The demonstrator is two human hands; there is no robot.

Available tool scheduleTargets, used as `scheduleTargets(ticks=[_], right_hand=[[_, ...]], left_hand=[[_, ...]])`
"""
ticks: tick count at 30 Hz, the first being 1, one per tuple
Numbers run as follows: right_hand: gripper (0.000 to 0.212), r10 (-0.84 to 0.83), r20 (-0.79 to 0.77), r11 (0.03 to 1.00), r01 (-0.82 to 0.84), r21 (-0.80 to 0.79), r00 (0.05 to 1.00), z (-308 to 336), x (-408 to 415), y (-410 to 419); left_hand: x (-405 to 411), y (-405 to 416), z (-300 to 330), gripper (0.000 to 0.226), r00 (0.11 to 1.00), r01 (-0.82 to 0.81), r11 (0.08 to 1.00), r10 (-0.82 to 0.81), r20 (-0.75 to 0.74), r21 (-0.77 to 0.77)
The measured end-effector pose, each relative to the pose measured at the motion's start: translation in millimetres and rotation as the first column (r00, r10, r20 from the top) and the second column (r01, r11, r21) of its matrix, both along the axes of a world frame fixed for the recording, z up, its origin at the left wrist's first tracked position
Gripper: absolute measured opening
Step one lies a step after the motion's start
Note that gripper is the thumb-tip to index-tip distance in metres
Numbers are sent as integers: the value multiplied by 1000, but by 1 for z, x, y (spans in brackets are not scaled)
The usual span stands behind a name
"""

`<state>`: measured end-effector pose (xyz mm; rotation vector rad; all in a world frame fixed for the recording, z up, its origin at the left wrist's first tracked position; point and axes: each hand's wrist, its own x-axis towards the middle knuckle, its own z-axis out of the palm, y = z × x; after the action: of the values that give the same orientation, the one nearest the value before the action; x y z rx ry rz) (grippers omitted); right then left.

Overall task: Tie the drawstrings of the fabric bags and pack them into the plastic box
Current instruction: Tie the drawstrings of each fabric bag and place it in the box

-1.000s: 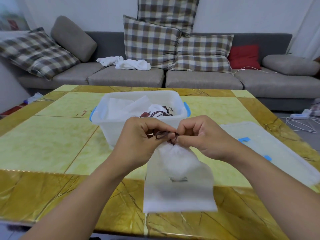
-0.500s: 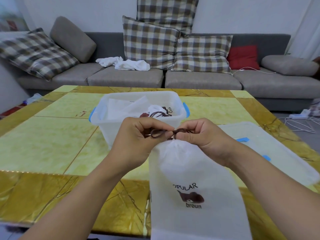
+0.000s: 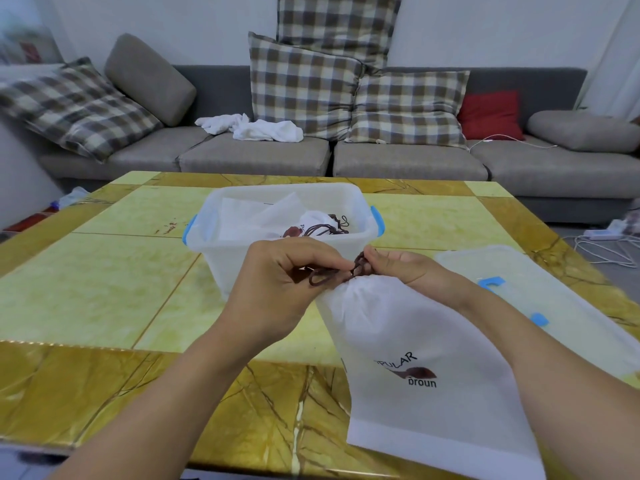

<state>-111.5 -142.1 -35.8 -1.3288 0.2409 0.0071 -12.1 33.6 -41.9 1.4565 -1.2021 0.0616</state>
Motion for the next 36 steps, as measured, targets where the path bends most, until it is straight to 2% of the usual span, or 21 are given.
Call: scheduleTargets(ticks=[2,6,11,15,16,18,19,22,25,27,29,32,34,36], right_hand=[[32,-68,-23,997,69,40,997,2,-2,4],[39,21,-67,918,7,396,998,8,1,10],[37,-54,-69,902,79,425,996,3,7,10],[18,-20,-81,907,52,419,996,-3,7,10],[22,11,-84,906,26,423,996,-2,8,9],[61,93,-95,905,-44,424,991,-1,6,5],[68,130,-92,910,-82,406,987,-1,5,5],[62,191,-72,956,-169,240,979,2,-2,7],[29,116,6,991,-116,64,993,4,-4,13],[17,21,44,995,-16,-101,999,7,-5,13],[14,-23,121,954,58,-295,992,8,-4,7],[10,-3,241,812,143,-566,971,10,-5,3],[9,54,311,640,206,-740,949,7,-5,2],[5,128,390,438,301,-847,912,3,-5,4]], left_hand=[[0,0,-1,19,999,-16,1000,16,45,5],[2,0,0,18,983,-66,998,68,171,-14],[0,-1,-2,19,951,-115,993,113,289,-11],[2,-1,-3,21,943,-128,992,122,310,-3],[2,0,-2,23,941,-126,992,119,317,2],[1,1,-2,24,938,-121,993,111,327,9],[1,1,-1,24,938,-118,993,108,330,11],[-1,1,0,25,948,-110,994,99,303,19],[-3,1,-1,30,973,-112,992,98,208,56],[-5,1,-1,26,988,-128,986,118,95,111],[-7,0,1,18,988,-115,981,130,-87,156],[-7,-1,3,9,911,-26,984,96,-400,179],[-6,-1,3,8,849,29,981,77,-523,191],[-5,-1,3,17,808,36,979,88,-583,199]])
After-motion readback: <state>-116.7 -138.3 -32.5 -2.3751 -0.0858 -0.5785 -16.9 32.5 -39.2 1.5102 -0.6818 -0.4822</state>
